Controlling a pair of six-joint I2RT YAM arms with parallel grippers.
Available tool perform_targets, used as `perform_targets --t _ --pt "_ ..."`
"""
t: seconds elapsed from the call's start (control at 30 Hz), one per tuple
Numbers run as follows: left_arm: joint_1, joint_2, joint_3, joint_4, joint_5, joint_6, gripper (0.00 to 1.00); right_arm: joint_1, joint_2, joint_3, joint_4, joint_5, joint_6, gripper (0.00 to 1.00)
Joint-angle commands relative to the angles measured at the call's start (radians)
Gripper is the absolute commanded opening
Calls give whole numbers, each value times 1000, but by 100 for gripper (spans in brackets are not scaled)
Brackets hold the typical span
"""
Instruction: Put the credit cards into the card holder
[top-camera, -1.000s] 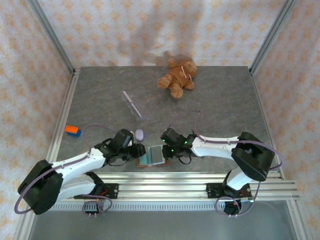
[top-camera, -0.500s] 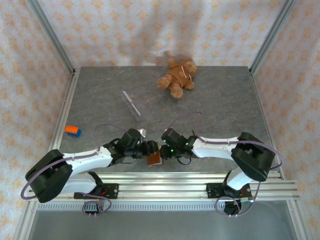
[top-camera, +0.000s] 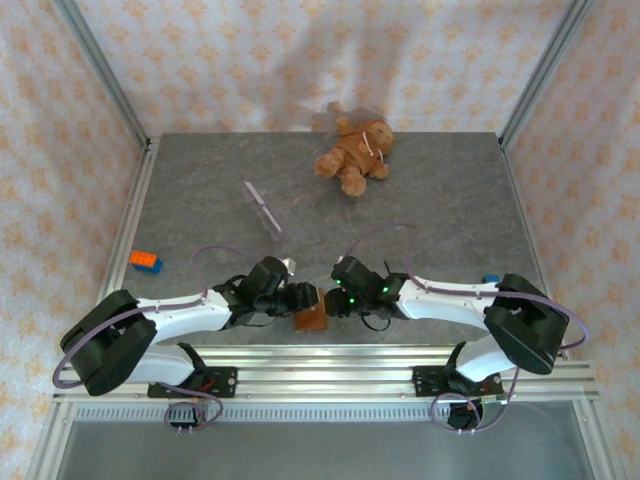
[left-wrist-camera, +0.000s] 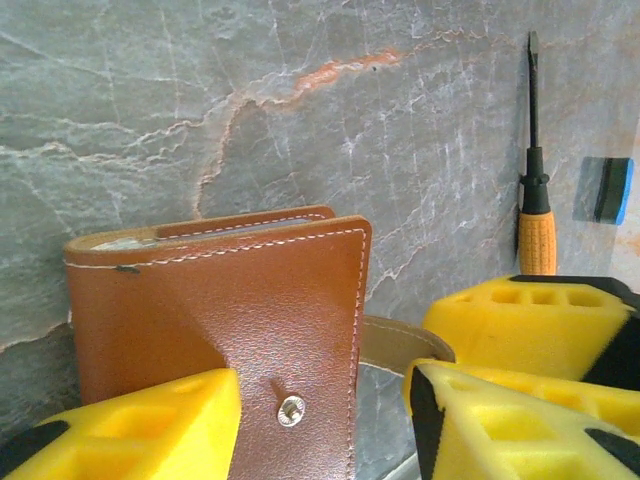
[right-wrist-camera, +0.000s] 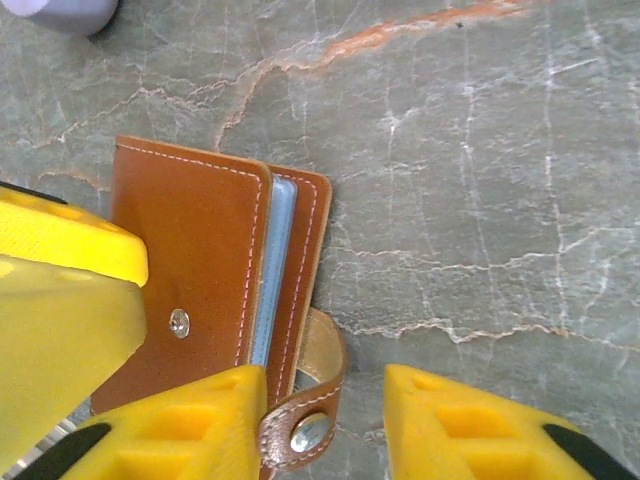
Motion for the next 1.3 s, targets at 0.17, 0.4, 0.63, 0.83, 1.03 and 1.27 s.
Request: perform_targets --t 0.17,0.4,0.63,0.83,1.03,1.27 --pt "-7 56 14 -117 -60 34 40 -3 -17 42 -54 23 -16 29" --pt "-7 67 12 -117 -62 31 25 -3 -27 51 -61 -5 -10 27" --pt "-7 70 9 -124 -66 30 22 -3 -15 67 -66 -18 -8 29" --pt "-7 75 8 -118 -61 30 20 -2 -2 75 -54 -34 -1 32" --pt "-7 83 8 -110 -57 31 19 1 19 89 -63 -37 -1 20" --pt "-7 98 7 -93 -40 33 18 8 30 101 -59 -42 -2 0"
